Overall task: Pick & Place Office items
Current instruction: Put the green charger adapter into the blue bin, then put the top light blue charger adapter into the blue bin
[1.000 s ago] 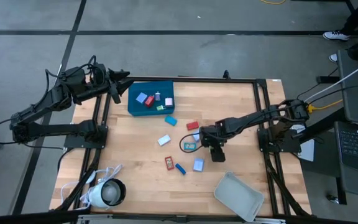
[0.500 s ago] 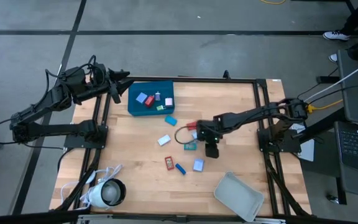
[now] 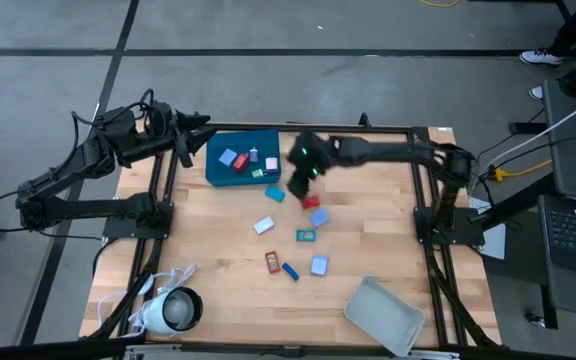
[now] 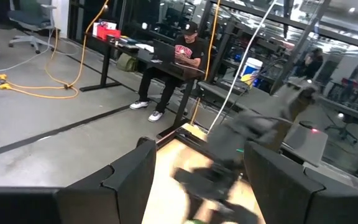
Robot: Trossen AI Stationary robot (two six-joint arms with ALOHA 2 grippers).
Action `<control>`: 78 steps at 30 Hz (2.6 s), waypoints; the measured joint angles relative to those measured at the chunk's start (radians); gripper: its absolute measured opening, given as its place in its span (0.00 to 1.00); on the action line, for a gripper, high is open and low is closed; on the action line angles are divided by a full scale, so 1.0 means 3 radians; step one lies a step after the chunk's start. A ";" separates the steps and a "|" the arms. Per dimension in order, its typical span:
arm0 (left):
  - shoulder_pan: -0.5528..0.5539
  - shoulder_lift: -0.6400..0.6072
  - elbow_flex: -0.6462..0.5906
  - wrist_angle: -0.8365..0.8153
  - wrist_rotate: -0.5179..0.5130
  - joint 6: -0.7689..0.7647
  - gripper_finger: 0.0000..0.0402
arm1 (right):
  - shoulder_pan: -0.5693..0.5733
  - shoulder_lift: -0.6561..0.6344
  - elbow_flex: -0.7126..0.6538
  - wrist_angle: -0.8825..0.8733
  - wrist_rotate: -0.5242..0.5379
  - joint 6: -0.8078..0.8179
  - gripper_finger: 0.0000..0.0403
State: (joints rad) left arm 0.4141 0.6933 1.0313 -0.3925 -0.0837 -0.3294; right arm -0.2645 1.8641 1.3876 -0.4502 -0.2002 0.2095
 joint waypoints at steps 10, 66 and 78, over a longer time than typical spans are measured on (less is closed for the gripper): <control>0.0000 0.0001 0.0000 0.0000 0.0114 0.0009 0.60 | -0.0305 0.1280 0.1820 -0.0308 -0.0419 0.0069 0.36; 0.0000 0.0001 0.0000 -0.0001 0.0145 0.0088 0.60 | 0.0295 0.0142 0.0312 -0.2234 0.0037 -0.2007 0.61; 0.0000 0.0005 0.0000 -0.0014 0.0141 0.0032 0.60 | 0.0363 0.0236 0.0243 -0.2020 -0.0083 -0.2215 0.66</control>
State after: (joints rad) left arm 0.4141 0.6949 1.0313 -0.3966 -0.0414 -0.3199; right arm -0.1557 1.9350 1.4606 -1.0563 -0.2250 -0.4551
